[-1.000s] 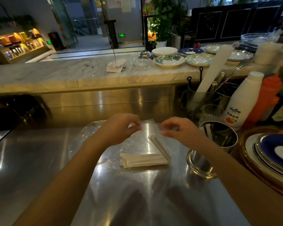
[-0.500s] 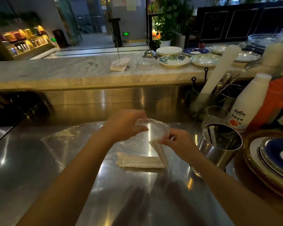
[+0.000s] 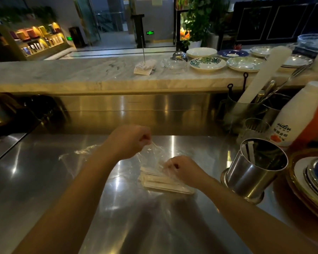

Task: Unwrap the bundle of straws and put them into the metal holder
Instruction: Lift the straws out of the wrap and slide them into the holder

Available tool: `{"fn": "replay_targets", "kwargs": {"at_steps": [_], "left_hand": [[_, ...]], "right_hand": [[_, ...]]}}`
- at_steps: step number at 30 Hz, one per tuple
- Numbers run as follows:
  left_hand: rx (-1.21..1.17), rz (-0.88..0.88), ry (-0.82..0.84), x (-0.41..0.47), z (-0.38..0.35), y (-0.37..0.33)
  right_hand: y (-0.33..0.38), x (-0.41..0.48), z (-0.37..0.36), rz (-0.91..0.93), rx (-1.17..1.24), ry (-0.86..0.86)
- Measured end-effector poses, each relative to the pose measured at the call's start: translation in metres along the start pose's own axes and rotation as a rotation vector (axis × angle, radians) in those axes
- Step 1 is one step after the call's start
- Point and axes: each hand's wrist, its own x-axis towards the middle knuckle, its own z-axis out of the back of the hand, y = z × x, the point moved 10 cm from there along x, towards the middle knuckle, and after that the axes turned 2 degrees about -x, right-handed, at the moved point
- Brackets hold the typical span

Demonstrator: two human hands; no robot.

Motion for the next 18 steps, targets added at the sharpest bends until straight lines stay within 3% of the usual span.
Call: {"fn": "replay_targets", "kwargs": {"at_steps": [4, 7, 11, 18], "left_hand": [[-0.053, 0.034, -0.030, -0.003, -0.002, 0.006], [-0.084, 0.057, -0.090, -0.007, 0.007, 0.015], [-0.127, 0.066, -0.209, -0.009, 0.027, 0.018], [-0.205, -0.034, -0.302, -0.009, 0.045, -0.002]], "right_hand": [[0.003, 0.001, 0.010, 0.027, -0.039, -0.061], [-0.003, -0.008, 0.043, 0.012, 0.144, -0.224], [-0.021, -0.017, 0.076, -0.050, 0.370, -0.311], [-0.018, -0.027, 0.109, 0.006, 0.458, -0.453]]}}
